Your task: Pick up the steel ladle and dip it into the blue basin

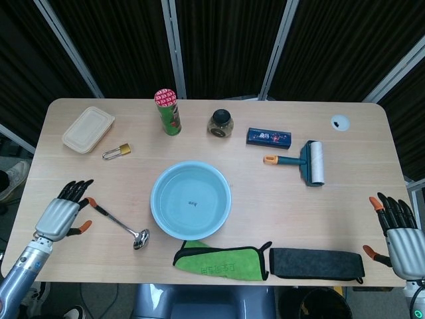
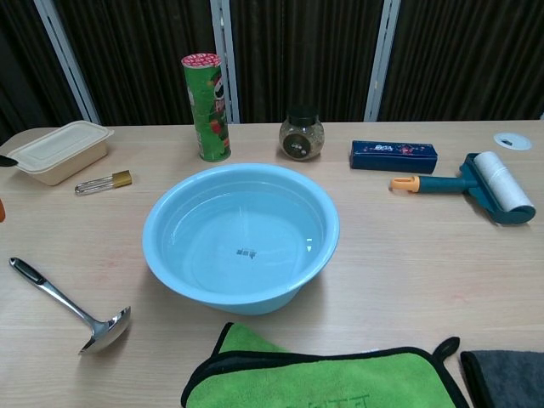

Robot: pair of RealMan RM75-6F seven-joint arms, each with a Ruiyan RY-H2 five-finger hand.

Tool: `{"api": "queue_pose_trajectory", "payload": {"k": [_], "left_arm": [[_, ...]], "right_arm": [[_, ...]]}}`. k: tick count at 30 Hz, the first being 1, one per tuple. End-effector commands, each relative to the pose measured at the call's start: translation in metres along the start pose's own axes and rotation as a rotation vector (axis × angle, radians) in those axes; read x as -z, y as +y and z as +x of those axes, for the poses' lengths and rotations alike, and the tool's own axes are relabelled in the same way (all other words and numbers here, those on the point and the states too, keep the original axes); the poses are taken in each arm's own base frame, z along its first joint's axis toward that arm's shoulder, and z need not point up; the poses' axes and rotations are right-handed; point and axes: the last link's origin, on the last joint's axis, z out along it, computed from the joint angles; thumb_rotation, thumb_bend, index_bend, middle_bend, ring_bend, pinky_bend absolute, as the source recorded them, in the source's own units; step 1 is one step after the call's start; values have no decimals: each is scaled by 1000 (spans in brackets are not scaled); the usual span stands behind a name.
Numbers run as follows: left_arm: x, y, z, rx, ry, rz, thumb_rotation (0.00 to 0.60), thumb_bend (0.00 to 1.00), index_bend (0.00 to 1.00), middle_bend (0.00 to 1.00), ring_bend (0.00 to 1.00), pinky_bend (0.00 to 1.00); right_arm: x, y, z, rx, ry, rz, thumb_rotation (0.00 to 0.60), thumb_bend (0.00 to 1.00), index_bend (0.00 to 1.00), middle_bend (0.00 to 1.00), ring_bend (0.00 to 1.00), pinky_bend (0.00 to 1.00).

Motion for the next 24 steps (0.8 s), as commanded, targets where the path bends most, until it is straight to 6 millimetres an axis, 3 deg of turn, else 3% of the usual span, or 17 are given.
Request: {"api": "queue_pose_trajectory", "payload": {"k": [1, 9, 24], "left_arm": [[-20, 0, 5, 19, -79, -23, 600, 296, 407, 0, 0, 0], [-26, 3, -7, 3, -119, -29, 600, 295, 454, 0, 0, 0], [-38, 3, -34, -122, -155, -31, 600, 319, 456, 0, 0, 0]], "right_arm": [[-1, -1, -1, 1, -1, 5, 600, 0, 0, 0, 0, 0], [-2, -2, -5, 8, -26, 13, 600, 0, 0, 0, 0, 0], [3, 2, 1, 6, 2, 4, 600, 0, 0, 0, 0, 0]]}}
